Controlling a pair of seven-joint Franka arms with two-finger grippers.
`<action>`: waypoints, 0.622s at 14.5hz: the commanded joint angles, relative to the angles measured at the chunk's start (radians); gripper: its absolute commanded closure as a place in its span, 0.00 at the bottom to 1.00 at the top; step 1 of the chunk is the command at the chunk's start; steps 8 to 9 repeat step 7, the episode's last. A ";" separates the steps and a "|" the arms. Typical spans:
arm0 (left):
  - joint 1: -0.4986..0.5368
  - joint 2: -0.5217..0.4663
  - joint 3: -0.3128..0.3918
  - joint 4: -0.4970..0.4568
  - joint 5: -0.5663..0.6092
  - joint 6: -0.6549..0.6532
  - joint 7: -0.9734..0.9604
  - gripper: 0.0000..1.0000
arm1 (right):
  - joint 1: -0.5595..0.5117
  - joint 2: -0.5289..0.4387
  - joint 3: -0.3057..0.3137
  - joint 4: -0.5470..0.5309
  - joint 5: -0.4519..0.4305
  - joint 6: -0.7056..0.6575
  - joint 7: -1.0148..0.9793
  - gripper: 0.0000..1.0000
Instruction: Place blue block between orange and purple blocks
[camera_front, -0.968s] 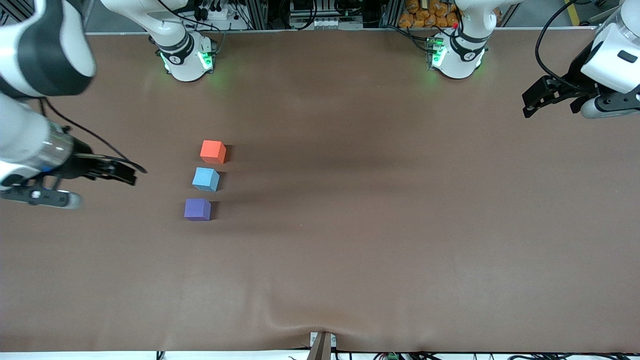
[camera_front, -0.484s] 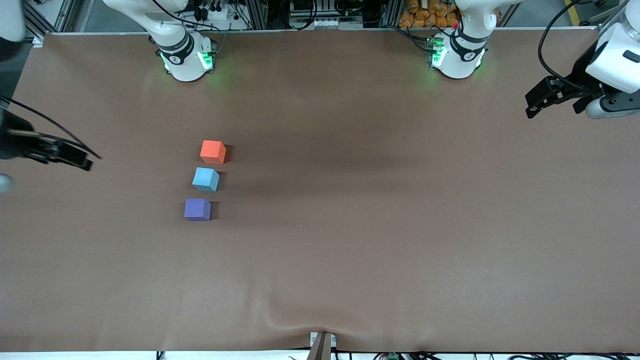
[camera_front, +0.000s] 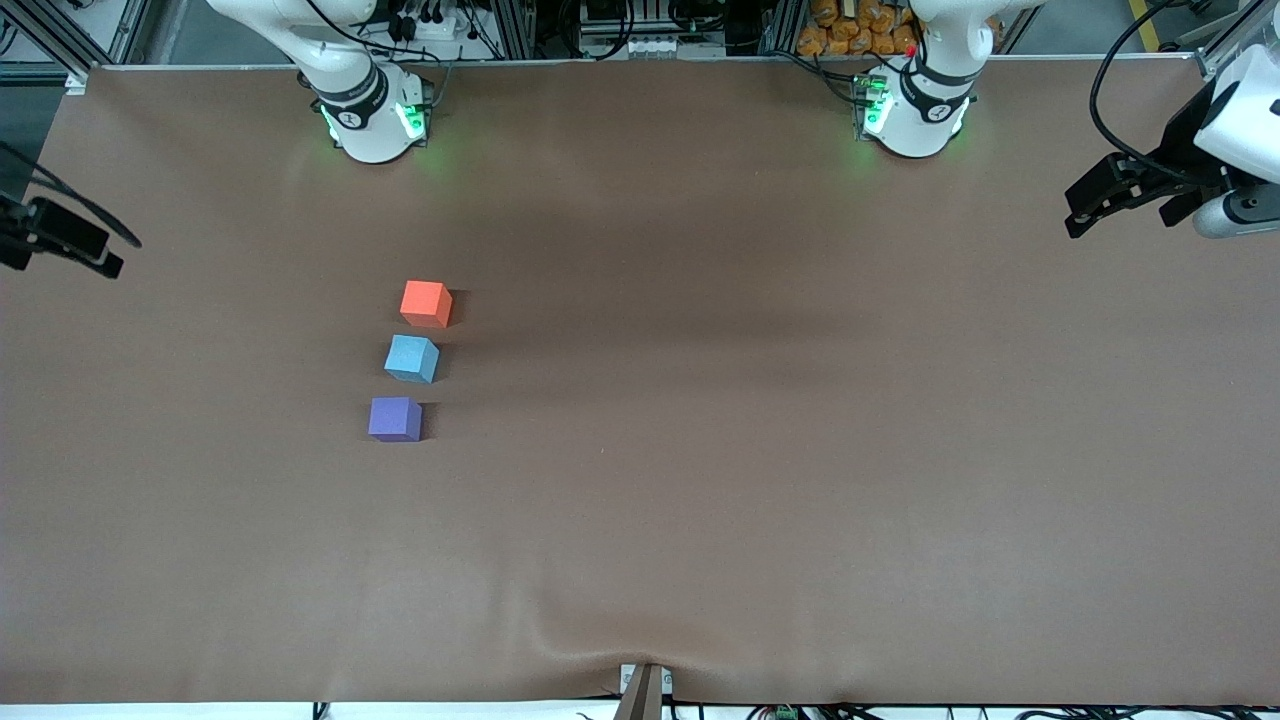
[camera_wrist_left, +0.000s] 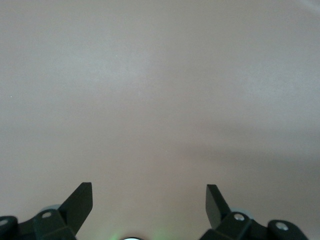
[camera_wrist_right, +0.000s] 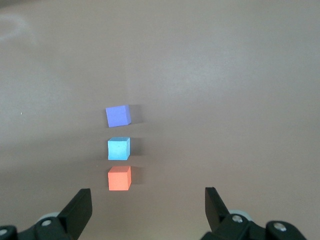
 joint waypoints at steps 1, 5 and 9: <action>0.011 -0.019 -0.003 0.007 -0.007 -0.006 0.021 0.00 | 0.006 -0.165 -0.008 -0.253 0.003 0.140 -0.013 0.00; 0.009 -0.017 -0.004 0.032 -0.019 -0.054 0.023 0.00 | 0.013 -0.166 -0.009 -0.251 0.003 0.128 -0.015 0.00; 0.009 -0.017 -0.004 0.035 -0.021 -0.060 0.023 0.00 | 0.019 -0.144 -0.009 -0.196 0.003 0.128 -0.018 0.00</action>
